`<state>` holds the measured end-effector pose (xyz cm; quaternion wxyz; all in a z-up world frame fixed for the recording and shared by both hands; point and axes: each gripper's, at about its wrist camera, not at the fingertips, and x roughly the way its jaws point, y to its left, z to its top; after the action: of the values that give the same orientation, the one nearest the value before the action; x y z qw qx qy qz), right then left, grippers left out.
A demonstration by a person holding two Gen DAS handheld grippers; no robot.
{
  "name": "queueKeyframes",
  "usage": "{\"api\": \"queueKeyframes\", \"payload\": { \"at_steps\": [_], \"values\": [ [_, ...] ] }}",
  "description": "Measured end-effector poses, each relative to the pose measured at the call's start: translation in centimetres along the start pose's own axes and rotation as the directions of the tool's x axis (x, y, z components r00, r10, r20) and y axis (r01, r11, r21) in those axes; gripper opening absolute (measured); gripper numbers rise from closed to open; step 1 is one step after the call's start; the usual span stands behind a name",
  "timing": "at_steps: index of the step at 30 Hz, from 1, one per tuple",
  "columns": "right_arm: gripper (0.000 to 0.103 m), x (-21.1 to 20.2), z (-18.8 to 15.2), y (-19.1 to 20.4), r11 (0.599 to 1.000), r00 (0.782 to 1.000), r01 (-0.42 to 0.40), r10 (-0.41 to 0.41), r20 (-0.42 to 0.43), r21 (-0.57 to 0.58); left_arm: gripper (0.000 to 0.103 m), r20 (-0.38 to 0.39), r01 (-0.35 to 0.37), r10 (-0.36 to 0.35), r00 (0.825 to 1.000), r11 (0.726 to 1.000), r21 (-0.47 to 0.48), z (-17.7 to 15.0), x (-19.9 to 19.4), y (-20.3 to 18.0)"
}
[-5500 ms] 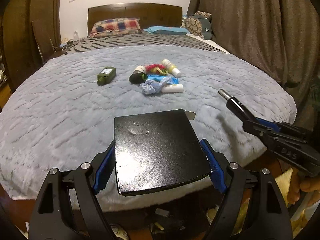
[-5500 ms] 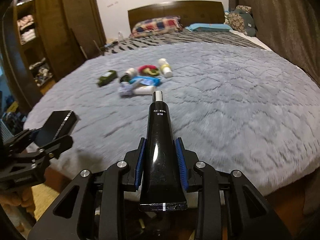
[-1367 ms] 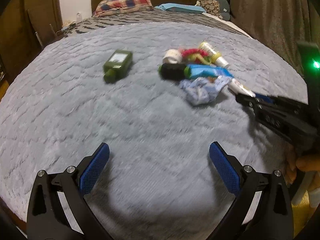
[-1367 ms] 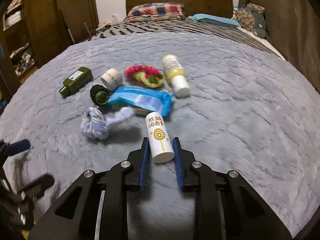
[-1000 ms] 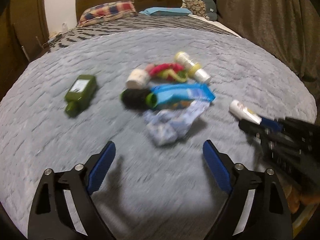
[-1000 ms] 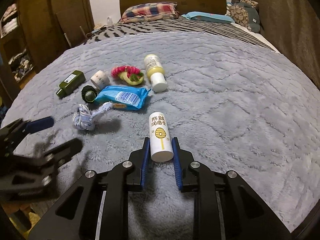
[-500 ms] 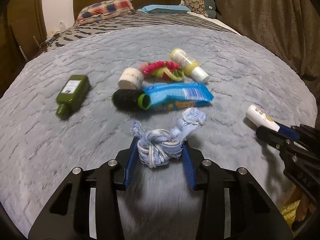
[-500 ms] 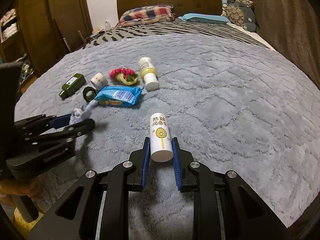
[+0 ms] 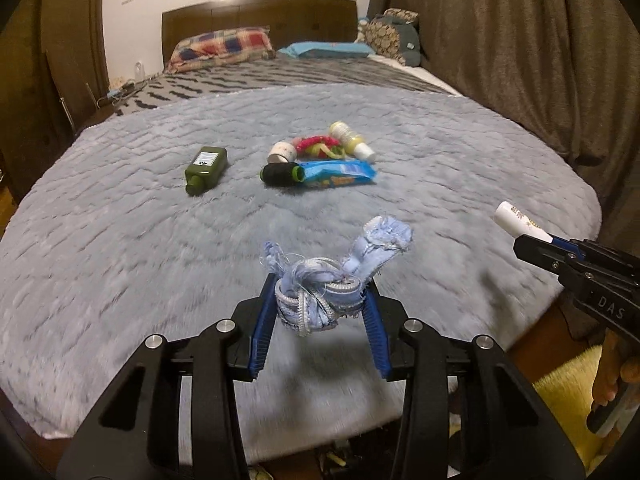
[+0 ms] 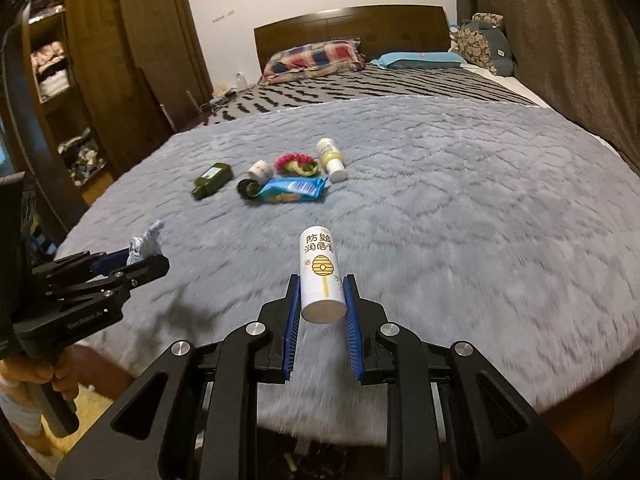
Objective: Collect trash
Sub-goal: 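Lower the rag and sunscreen tube into the bin and open both tools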
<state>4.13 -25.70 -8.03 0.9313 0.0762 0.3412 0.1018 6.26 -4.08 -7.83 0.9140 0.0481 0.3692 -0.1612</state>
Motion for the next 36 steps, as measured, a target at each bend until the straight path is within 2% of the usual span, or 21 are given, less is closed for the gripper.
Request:
{"api": "queueKeyframes", "payload": {
  "at_steps": [4,9,15,19,27,36],
  "values": [
    [0.022,-2.0,-2.9,1.4,1.000,1.000,-0.006,0.006,-0.018,-0.031,0.039,0.021,0.016,-0.017,1.000,1.000,0.020,-2.7,-2.6,-1.4],
    [0.022,-3.4,-6.3,2.5,0.999,0.998,-0.033,0.032,-0.059,-0.019,0.039,-0.004,0.054,-0.054,0.999,0.998,0.033,-6.3,-4.2,-2.9],
    [0.022,-2.8,-9.1,2.8,0.999,0.992,-0.040,0.040,-0.121,-0.001,0.039,-0.064,0.060,-0.058,0.996,0.998,0.027,-10.2,-4.3,-3.5],
    [0.022,-1.5,-10.9,3.0,1.000,0.982,-0.027,0.027,-0.185,0.002,0.039,-0.131,0.063,-0.061,0.990,0.998,0.007,-12.7,-2.9,-3.1],
    [0.022,1.9,-14.0,3.4,0.999,0.948,-0.037,0.039,-0.317,0.012,0.039,-0.280,0.079,-0.082,0.956,0.997,-0.021,-16.7,1.5,-2.9],
    [0.022,6.0,-16.8,2.6,0.998,0.896,-0.022,0.043,-0.442,0.053,0.039,-0.412,0.112,-0.124,0.903,0.992,-0.054,-19.9,5.8,-3.2]
  ]
}}
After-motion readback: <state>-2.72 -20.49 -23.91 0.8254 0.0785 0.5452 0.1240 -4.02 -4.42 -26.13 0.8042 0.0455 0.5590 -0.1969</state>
